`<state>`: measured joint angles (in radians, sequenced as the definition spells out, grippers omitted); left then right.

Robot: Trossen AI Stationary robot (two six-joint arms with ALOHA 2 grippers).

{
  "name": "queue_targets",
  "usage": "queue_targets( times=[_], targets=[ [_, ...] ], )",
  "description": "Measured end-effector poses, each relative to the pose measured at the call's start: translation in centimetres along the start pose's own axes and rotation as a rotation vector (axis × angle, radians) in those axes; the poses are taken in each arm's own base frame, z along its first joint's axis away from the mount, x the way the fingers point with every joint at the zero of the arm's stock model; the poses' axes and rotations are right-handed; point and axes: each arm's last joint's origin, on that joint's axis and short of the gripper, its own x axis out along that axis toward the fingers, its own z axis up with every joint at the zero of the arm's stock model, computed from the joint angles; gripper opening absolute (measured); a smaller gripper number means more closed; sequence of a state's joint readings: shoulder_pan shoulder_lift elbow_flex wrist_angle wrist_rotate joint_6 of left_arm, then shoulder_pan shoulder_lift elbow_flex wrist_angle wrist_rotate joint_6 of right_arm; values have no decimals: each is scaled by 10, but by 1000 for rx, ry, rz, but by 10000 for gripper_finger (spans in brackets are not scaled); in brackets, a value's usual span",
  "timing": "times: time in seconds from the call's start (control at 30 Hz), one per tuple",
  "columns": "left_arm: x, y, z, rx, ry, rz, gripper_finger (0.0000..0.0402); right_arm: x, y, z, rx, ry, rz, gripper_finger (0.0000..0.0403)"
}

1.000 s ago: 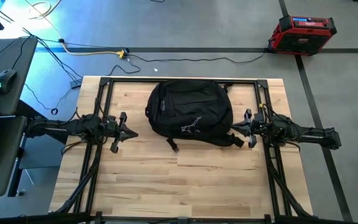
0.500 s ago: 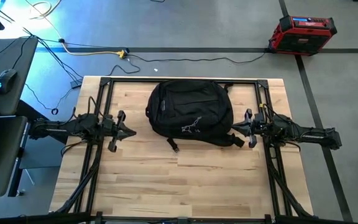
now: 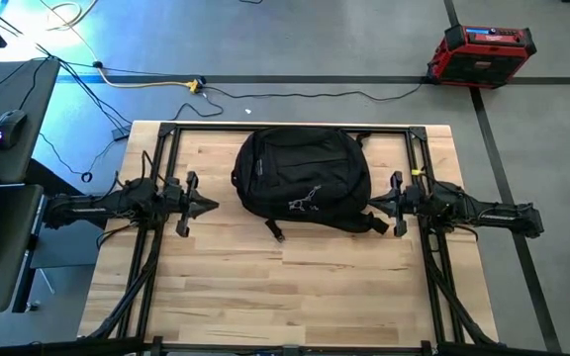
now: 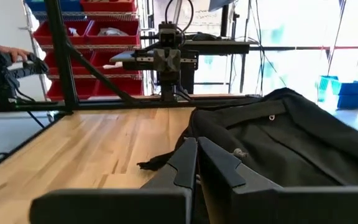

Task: Unpack backpack
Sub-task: Return to Home Position

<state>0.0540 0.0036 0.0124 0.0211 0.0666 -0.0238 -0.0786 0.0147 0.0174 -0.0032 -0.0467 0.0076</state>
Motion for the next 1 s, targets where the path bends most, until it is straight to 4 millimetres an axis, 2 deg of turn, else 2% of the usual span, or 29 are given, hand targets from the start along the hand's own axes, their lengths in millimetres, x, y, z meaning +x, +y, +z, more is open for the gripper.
queue_targets(
  times=[1.0],
  targets=[
    [0,1,0,0,2,5,0,0,0,0,14,0,1,0]
  ],
)
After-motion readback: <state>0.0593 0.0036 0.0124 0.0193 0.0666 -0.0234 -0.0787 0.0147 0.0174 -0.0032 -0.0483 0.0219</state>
